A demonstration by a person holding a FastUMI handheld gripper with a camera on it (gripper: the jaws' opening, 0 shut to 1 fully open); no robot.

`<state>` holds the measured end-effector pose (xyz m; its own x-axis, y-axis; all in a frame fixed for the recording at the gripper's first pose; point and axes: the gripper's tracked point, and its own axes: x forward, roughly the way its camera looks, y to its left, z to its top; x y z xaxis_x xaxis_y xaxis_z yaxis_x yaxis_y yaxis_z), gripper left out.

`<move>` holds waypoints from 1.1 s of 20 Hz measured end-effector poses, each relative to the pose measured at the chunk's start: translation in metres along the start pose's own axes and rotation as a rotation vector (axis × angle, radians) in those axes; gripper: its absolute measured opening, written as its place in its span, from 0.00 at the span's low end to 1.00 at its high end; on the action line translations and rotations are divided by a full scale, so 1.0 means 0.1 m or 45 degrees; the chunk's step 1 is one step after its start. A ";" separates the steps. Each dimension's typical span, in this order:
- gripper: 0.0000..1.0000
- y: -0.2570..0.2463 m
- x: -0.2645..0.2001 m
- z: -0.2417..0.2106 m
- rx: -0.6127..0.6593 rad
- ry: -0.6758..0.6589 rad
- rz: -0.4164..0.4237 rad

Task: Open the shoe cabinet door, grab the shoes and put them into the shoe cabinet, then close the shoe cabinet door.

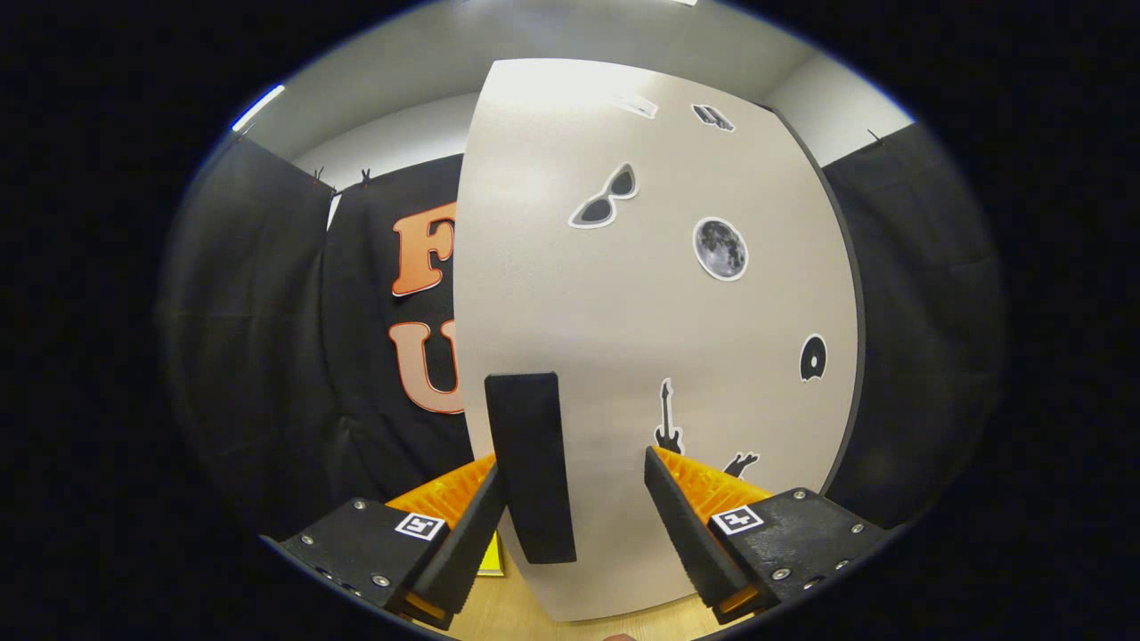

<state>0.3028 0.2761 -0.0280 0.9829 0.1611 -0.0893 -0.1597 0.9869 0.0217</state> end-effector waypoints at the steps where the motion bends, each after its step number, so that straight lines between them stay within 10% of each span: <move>1: 0.93 0.00 0.02 0.01 -0.015 -0.005 -0.004; 22: 0.94 -0.75 -2.22 0.75 -0.103 -0.114 -0.077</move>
<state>0.1032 0.1655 0.0650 0.9946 0.1034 0.0016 -0.1031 0.9928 -0.0614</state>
